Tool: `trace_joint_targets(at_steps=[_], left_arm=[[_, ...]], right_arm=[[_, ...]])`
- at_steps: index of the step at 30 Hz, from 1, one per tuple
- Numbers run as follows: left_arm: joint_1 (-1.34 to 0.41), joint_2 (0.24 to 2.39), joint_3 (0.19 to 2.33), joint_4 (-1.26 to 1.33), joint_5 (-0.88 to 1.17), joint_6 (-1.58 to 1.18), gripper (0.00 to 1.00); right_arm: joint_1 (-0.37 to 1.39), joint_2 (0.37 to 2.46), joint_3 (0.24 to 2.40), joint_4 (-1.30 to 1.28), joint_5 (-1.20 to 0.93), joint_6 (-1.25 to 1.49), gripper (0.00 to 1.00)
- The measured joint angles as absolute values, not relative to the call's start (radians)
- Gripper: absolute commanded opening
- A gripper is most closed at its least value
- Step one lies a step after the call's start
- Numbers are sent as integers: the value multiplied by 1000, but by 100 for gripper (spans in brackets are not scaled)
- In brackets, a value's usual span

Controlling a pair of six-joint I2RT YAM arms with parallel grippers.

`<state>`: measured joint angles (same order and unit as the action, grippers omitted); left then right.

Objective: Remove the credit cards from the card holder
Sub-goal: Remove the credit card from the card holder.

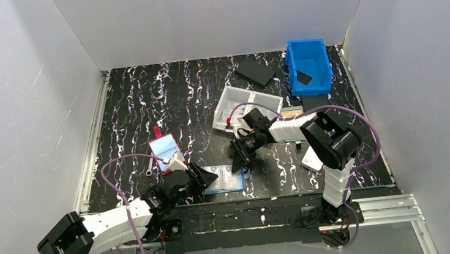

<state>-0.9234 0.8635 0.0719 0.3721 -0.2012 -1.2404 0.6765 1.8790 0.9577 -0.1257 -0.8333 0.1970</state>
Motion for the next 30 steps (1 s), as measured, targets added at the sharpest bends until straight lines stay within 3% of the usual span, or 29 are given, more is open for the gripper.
trace_joint_targets(at_steps=[5, 7, 8, 13, 20, 30], left_arm=[[-908, 896, 75, 368, -192, -1220, 22], [-905, 902, 75, 365, -190, -1214, 11], [-905, 902, 75, 362, -189, -1212, 0], [-899, 875, 75, 366, -179, -1193, 0], [-897, 755, 17, 397, -176, -1163, 0], [-896, 655, 8, 526, -173, -1107, 0]], right_arm=[[677, 1878, 961, -131, -829, 185, 25], [677, 1878, 962, -133, -829, 181, 25], [677, 1878, 962, -133, -829, 179, 25], [677, 1877, 969, -144, -831, 155, 28], [673, 1833, 986, -239, -873, -50, 45], [666, 1790, 1015, -401, -1169, -304, 55]])
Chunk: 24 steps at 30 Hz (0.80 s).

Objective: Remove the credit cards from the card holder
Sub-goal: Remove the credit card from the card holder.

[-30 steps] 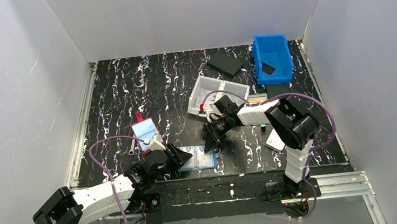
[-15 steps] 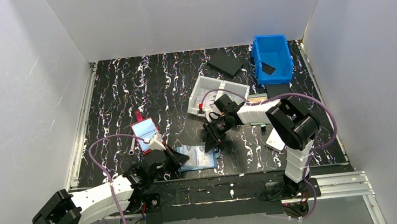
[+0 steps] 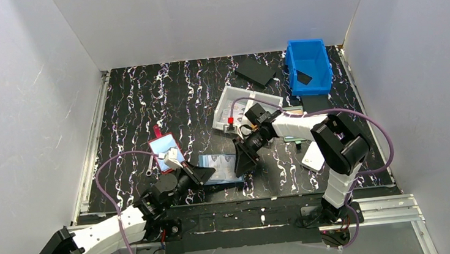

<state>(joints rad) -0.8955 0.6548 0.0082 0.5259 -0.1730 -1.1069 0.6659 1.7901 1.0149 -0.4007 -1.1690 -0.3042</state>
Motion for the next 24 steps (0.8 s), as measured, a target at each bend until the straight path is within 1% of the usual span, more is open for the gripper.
trace_joint_targets(at_steps=[7, 12, 14, 18, 24], left_arm=[[-895, 820, 9, 638, -139, -1081, 0], [-895, 904, 14, 718, -118, -1077, 0], [-895, 928, 17, 744, -113, -1078, 0], [-895, 950, 19, 776, -110, -1079, 0], [-895, 945, 19, 809, -111, -1085, 0]], right_arm=[[657, 1808, 1100, -581, -1284, -458, 57], [646, 1858, 1109, -602, -1269, -450, 58], [643, 1850, 1080, -538, -1233, -379, 61], [642, 1789, 976, -353, -1167, -202, 62], [642, 1751, 926, -104, -1132, 37, 59]])
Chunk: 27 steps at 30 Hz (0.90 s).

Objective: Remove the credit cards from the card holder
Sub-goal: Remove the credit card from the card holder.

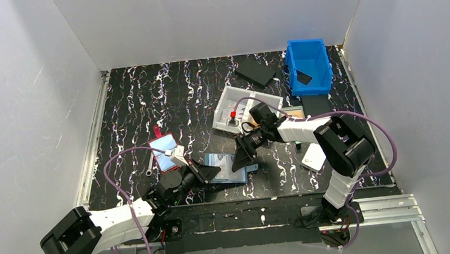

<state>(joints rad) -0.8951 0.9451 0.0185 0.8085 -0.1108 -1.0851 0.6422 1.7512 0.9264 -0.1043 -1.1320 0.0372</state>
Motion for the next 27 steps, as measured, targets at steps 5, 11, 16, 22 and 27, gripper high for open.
trace_joint_targets(at_steps=[5, 11, 16, 22, 27], left_arm=[[-895, 928, 19, 831, -111, -1097, 0], [-895, 927, 19, 865, -112, -1111, 0], [-895, 943, 19, 908, -111, -1120, 0], [-895, 994, 20, 979, -107, -1132, 0], [-895, 1008, 20, 1031, -108, -1147, 0]], right_arm=[[642, 1758, 847, 115, -1132, 247, 59], [642, 1759, 789, 327, -1143, 456, 57], [638, 1759, 745, 559, -1170, 661, 55], [621, 1763, 717, 713, -1180, 802, 43], [605, 1770, 715, 759, -1179, 840, 5]])
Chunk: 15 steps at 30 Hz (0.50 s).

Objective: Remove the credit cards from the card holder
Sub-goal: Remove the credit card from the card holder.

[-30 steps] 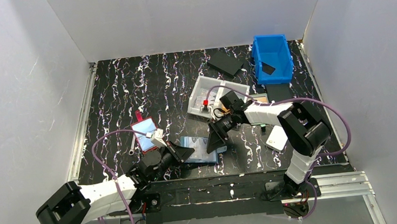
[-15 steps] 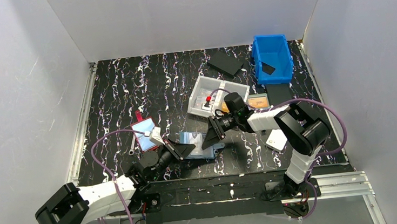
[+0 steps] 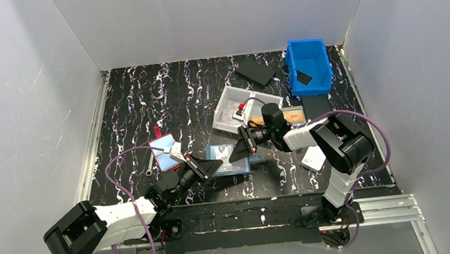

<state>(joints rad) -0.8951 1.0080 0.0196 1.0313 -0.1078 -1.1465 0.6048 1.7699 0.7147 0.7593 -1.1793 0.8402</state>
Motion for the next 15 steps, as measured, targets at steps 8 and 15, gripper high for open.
trace_joint_targets(at_steps=[8, 15], left_arm=[[-895, 974, 8, 1008, -128, -1164, 13], [-895, 739, 8, 899, -190, -1168, 0]], right_arm=[[601, 1785, 782, 530, -1216, 633, 1], [590, 1848, 877, 107, -1229, 254, 1]])
